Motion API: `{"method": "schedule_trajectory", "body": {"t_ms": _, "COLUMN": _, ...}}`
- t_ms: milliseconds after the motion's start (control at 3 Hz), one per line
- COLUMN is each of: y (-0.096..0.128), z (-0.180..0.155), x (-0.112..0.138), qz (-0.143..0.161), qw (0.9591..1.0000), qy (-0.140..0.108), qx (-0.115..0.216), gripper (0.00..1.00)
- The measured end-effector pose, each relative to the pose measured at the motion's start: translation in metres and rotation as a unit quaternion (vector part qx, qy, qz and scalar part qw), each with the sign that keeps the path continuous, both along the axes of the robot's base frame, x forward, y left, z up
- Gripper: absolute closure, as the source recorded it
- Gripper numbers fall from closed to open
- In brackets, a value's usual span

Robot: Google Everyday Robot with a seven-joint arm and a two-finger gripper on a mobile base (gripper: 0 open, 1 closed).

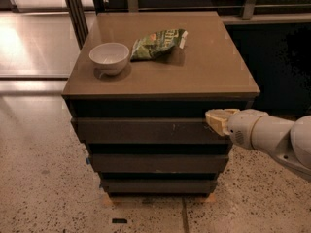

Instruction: Open top drawer

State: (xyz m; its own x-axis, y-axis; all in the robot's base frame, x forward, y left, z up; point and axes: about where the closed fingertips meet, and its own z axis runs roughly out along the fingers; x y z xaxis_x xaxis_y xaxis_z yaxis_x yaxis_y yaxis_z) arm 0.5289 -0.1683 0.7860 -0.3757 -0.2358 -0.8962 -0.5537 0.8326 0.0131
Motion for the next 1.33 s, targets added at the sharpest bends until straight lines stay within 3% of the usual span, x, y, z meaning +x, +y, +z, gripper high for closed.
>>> {"method": "schedule_trajectory", "body": {"t_ms": 333, "y": 0.003, "z": -0.001, "x": -0.003, "qz": 0.001, "qw": 1.0000, "qy": -0.002, "qx": -0.008, "gripper": 1.00}}
{"method": "schedule_trajectory", "body": {"t_ms": 667, "y": -0.001, "z": -0.023, "x": 0.007, "qz": -0.005, "qw": 0.9996, "qy": -0.004, "qx": -0.027, "gripper": 1.00}}
{"method": "schedule_trajectory", "body": {"t_ms": 1333, "y": -0.008, "z": -0.074, "x": 0.055, "qz": -0.034, "qw": 0.9986, "qy": -0.005, "qx": -0.040, "gripper": 1.00}}
